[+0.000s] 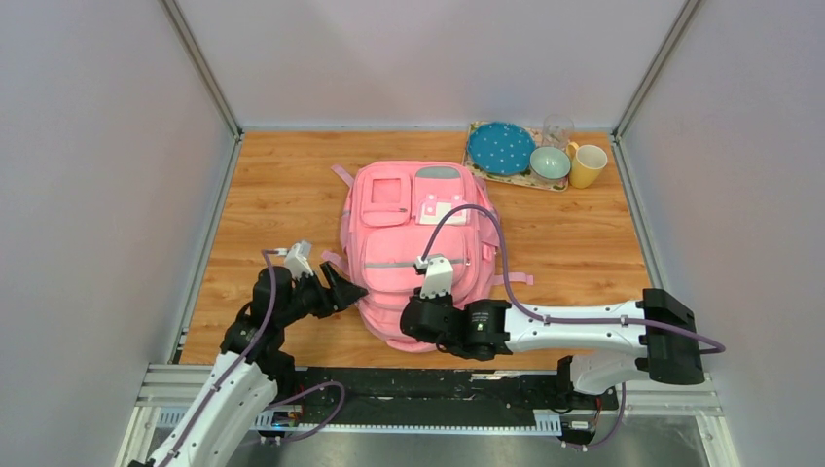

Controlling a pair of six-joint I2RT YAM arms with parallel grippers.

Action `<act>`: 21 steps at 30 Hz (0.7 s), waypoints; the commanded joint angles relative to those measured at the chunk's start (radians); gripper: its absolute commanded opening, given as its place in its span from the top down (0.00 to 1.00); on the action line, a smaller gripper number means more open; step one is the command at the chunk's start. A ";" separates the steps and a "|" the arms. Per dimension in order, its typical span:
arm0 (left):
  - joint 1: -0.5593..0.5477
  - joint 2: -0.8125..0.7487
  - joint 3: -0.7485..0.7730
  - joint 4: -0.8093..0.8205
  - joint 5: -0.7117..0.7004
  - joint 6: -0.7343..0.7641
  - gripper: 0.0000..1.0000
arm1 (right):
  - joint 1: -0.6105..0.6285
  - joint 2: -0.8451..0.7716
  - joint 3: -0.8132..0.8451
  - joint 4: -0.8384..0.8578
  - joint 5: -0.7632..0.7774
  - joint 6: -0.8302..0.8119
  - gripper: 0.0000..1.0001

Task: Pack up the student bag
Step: Zip the student bag at the center of the board.

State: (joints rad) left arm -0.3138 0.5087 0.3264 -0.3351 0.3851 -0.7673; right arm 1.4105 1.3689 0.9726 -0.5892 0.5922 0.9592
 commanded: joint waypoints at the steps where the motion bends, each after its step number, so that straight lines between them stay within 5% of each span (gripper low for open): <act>1: -0.002 -0.150 -0.101 0.077 0.055 -0.260 0.22 | -0.007 -0.045 -0.015 0.069 0.011 -0.010 1.00; 18: -0.091 -0.216 -0.243 0.209 -0.048 -0.418 0.20 | -0.007 -0.030 -0.020 0.098 -0.006 -0.011 1.00; 20: -0.100 -0.193 -0.257 0.266 -0.054 -0.425 0.28 | -0.007 -0.027 -0.015 0.100 -0.012 -0.014 1.00; 21: -0.103 -0.178 -0.271 0.287 -0.054 -0.426 0.50 | -0.007 -0.027 -0.014 0.101 -0.015 -0.014 1.00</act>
State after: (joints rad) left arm -0.4011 0.2958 0.0872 -0.1772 0.3553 -1.1660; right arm 1.4055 1.3407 0.9409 -0.5449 0.5739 0.9524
